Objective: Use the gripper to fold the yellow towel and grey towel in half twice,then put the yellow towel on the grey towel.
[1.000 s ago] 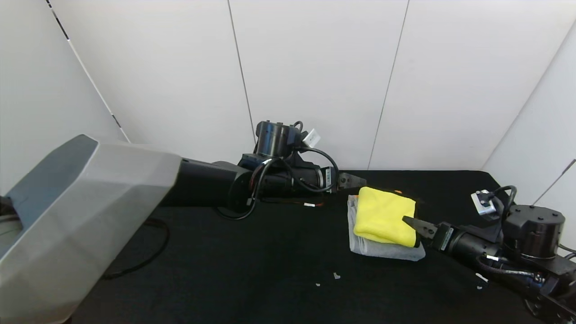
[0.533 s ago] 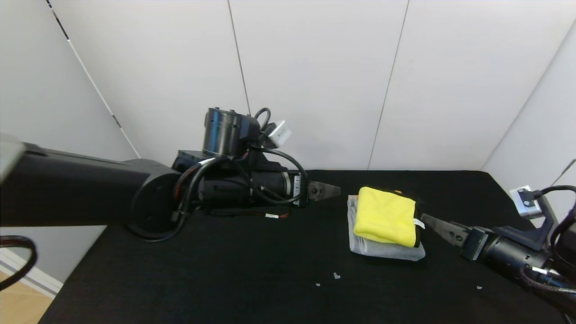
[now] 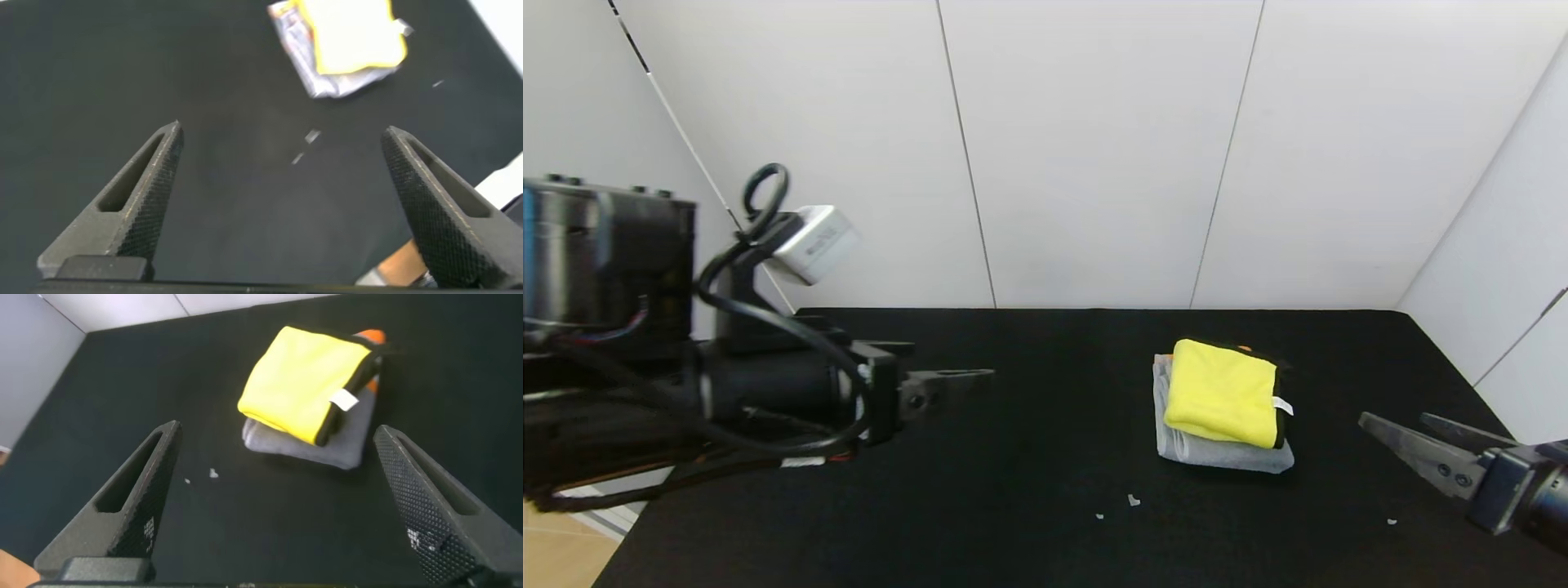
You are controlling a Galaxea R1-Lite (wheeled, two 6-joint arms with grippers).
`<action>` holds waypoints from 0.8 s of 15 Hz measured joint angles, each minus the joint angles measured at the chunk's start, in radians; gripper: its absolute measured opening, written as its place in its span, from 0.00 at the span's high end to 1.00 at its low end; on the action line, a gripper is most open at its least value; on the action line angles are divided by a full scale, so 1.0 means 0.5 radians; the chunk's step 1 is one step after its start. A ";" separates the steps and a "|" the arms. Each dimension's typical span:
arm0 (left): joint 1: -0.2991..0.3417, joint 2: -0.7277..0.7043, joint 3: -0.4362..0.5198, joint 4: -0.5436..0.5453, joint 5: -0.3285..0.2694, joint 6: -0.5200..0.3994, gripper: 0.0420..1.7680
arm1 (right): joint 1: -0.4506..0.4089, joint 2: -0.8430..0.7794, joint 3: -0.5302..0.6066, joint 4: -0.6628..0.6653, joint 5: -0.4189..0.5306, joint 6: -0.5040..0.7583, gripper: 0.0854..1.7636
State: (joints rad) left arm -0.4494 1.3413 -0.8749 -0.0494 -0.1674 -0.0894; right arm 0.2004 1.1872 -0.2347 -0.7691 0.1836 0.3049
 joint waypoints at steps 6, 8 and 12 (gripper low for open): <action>0.340 -0.888 0.245 0.626 0.033 0.162 0.03 | -0.033 -0.819 -0.130 0.942 -0.051 -0.124 0.04; 0.469 -1.167 0.302 0.768 0.034 0.178 0.03 | -0.091 -1.102 -0.208 1.232 -0.032 -0.153 0.04; 0.689 -1.648 0.468 0.953 0.036 0.200 0.03 | -0.192 -1.578 -0.311 1.668 0.001 -0.181 0.04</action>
State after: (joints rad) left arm -0.1049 0.5174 -0.6411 0.4272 -0.1496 0.0104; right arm 0.1043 0.3983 -0.3900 0.0649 0.1843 0.2145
